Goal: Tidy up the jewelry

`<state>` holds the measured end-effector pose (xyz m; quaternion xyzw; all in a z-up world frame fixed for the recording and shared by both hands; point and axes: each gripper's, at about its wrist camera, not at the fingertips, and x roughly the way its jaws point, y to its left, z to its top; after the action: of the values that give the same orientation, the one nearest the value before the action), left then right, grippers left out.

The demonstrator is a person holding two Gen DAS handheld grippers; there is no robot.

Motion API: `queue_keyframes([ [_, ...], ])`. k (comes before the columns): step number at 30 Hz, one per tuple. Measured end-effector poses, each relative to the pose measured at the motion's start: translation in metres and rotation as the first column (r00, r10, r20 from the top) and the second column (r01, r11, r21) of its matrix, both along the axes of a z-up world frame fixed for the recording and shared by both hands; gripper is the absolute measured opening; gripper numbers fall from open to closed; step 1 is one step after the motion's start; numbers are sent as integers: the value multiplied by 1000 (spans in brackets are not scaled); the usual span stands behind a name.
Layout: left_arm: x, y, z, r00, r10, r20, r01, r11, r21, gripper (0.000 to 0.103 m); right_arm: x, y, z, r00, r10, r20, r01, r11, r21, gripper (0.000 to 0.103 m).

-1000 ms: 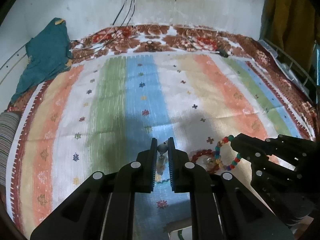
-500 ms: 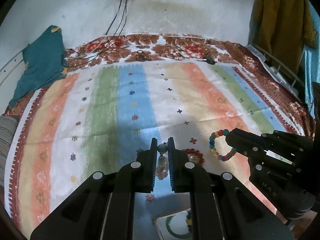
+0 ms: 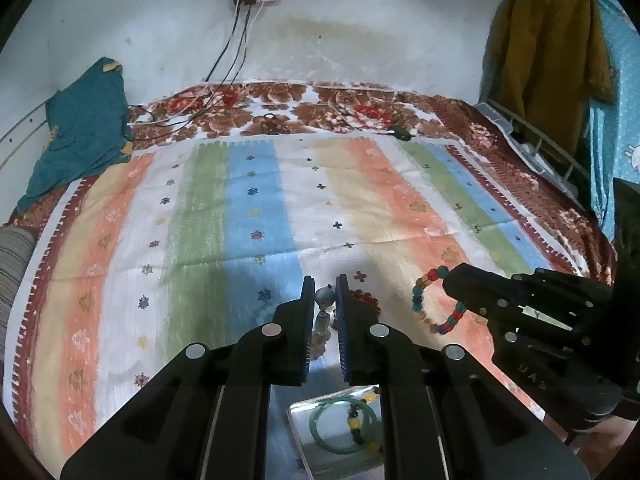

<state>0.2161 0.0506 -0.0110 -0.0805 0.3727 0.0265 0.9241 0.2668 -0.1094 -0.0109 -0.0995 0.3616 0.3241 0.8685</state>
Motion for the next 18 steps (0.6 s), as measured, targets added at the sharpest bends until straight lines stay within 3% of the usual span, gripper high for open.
queue_keyframes([
  [18, -46, -18, 7, 1000, -18, 19, 18, 1000, -15, 10, -42, -11, -1, 999, 45, 3, -45, 999, -9, 10],
])
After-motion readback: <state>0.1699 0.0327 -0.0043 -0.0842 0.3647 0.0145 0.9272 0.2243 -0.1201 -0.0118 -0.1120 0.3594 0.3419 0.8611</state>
